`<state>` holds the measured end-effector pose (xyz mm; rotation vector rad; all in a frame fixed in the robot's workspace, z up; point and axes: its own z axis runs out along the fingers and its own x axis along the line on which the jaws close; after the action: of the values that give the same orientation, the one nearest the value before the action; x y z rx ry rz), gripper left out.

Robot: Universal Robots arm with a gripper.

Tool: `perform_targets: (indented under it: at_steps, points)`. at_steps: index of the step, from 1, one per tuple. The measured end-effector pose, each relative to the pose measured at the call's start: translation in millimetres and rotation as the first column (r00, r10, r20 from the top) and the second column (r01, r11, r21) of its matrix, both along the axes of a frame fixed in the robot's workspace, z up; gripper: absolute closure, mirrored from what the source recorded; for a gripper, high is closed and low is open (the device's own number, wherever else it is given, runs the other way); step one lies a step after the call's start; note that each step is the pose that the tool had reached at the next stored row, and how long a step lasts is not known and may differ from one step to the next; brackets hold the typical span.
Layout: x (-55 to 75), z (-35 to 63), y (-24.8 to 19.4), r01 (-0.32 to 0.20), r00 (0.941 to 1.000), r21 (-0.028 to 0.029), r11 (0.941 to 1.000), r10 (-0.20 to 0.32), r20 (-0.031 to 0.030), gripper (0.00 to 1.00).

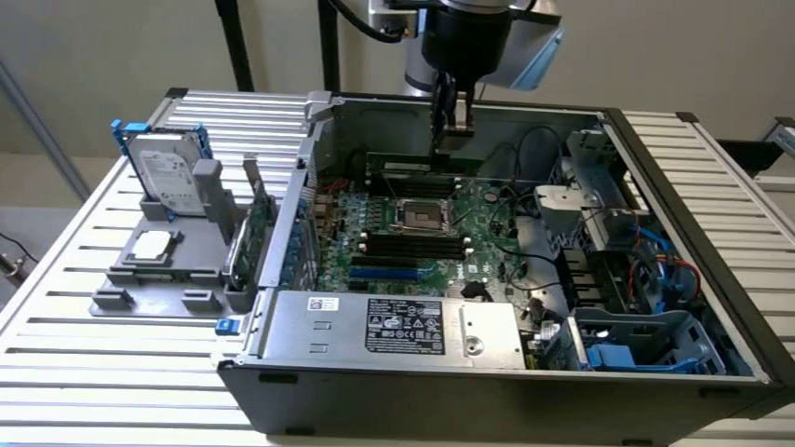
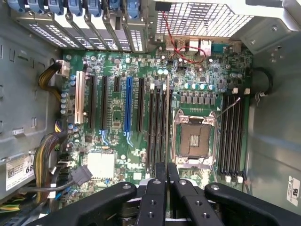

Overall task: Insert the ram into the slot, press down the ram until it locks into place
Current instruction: 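Insert the ram into the slot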

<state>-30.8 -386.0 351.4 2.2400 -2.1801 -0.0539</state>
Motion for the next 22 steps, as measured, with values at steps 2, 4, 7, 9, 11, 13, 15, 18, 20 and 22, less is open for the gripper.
perform_targets:
  at_steps: [2,4,7,9,11,13,15,18,20,22]
  points:
    - [-1.2,-3.6,0.6,0.0,1.0,-0.0008,1.0,0.0,0.0021,0.87]
    - [-1.2,-7.1,1.4,0.0,1.0,-0.0027,1.0,0.0,0.0027,0.87]
    - [-0.5,-12.8,2.3,0.0,1.0,-0.0049,1.0,0.0,0.003,0.87]
    - [1.5,-16.4,2.4,0.0,1.0,-0.005,1.0,0.0,0.003,0.87]
    - [3.6,-20.0,2.4,0.0,1.0,-0.005,1.0,0.0,0.003,0.87]
    - [4.3,-23.6,2.4,0.0,1.0,-0.0057,1.0,0.0,0.0029,0.87]
    - [4.4,-27.2,2.4,0.001,1.0,-0.0075,1.0,-0.001,0.0029,0.87]
    - [4.8,-32.6,2.4,0.003,1.0,-0.0095,1.0,-0.003,0.003,0.87]
    - [5.1,-36.2,2.4,0.005,1.0,-0.0116,0.9999,-0.005,0.0032,0.87]
    - [5.3,-39.3,2.4,0.008,1.0,-0.0144,0.9999,-0.008,0.0035,0.87]
